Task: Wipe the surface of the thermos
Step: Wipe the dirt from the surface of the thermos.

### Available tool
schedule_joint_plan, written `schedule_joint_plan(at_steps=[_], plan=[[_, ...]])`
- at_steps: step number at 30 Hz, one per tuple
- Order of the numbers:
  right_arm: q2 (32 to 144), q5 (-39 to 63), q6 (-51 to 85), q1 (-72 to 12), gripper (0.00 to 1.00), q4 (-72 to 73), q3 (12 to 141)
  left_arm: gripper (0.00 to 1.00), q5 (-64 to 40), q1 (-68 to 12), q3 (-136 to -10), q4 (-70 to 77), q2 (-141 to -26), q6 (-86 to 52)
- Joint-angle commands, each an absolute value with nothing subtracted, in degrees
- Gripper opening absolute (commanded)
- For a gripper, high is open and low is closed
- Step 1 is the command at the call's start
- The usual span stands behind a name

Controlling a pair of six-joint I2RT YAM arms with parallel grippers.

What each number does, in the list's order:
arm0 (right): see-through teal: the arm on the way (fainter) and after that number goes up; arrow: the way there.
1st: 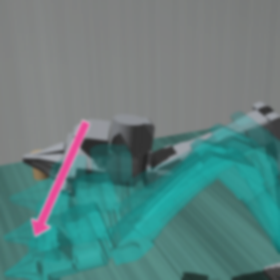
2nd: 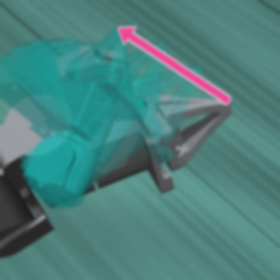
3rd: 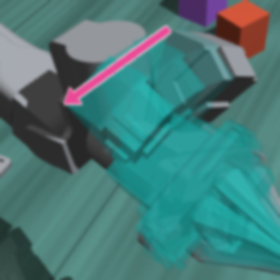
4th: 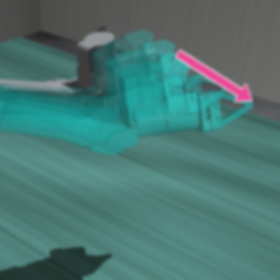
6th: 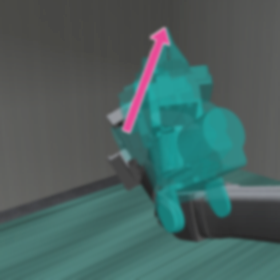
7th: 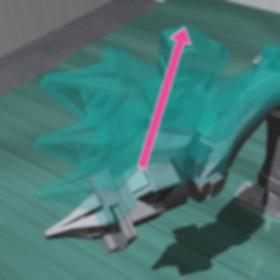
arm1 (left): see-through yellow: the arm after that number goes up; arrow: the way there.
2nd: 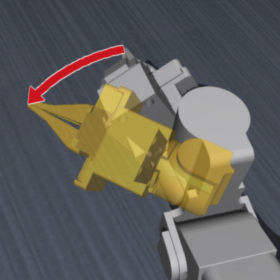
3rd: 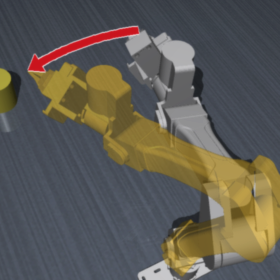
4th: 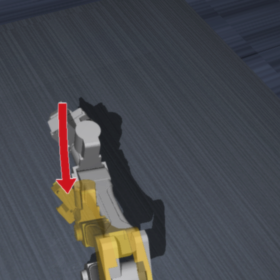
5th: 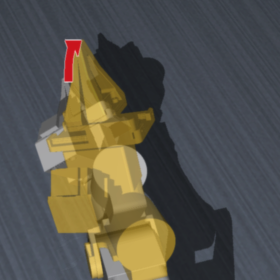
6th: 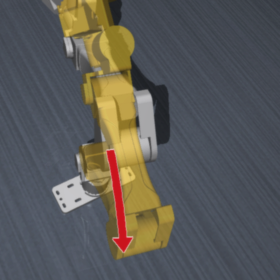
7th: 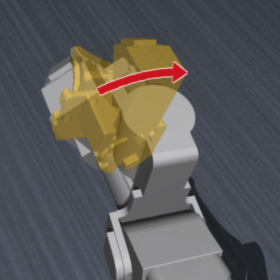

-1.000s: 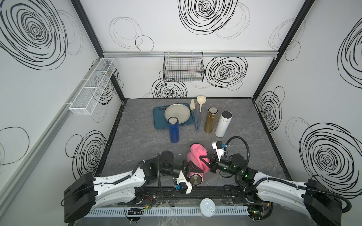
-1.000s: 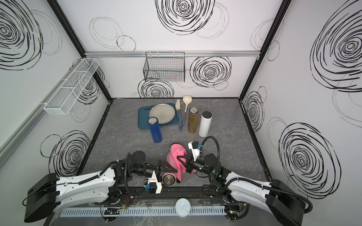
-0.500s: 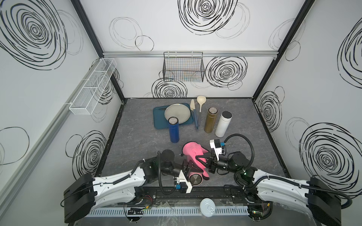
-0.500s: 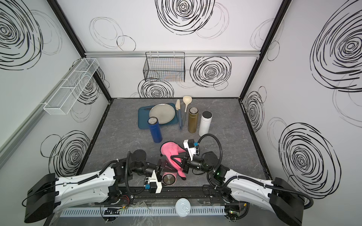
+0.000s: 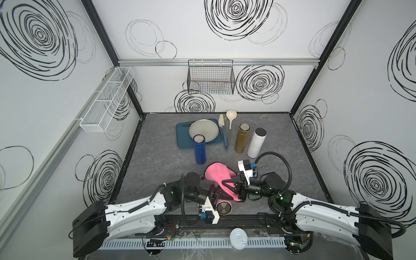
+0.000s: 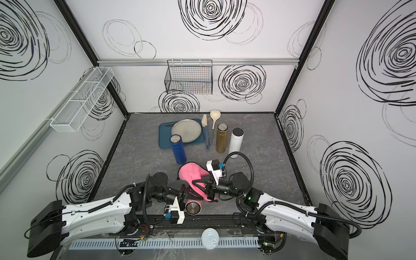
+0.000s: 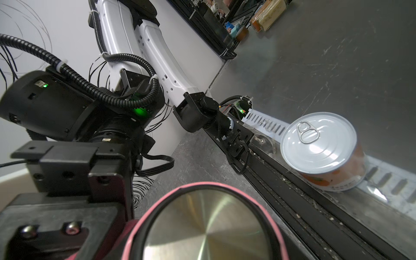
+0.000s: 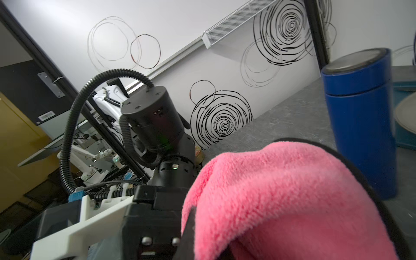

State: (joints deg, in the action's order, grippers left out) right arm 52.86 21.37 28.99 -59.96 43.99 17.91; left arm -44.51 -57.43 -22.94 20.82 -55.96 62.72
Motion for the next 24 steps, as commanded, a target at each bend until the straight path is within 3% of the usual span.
schedule_joint_plan(at_steps=[1, 6, 10, 17, 24], plan=[[57.6, 20.5, 28.7, -58.8, 0.00, 45.5, 16.9, 0.00, -46.4, -57.1, -25.6, 25.2, -54.5, 64.9], [62.7, 23.5, 32.1, -52.9, 0.00, 49.4, 13.8, 0.00, -46.3, -57.1, -25.3, 24.9, -54.2, 65.7], [58.9, 22.4, 30.6, -52.8, 0.00, 43.1, 15.7, 0.00, -44.2, -57.3, -23.4, 31.9, -53.9, 62.6], [43.4, 15.6, 27.9, -54.7, 0.00, 34.3, 15.8, 0.00, -29.0, -57.9, -17.1, 59.1, -53.5, 41.2], [44.6, 8.1, 29.7, -55.1, 0.00, 35.4, 9.6, 0.00, -10.6, -63.0, -20.1, 61.0, -55.2, 25.3]])
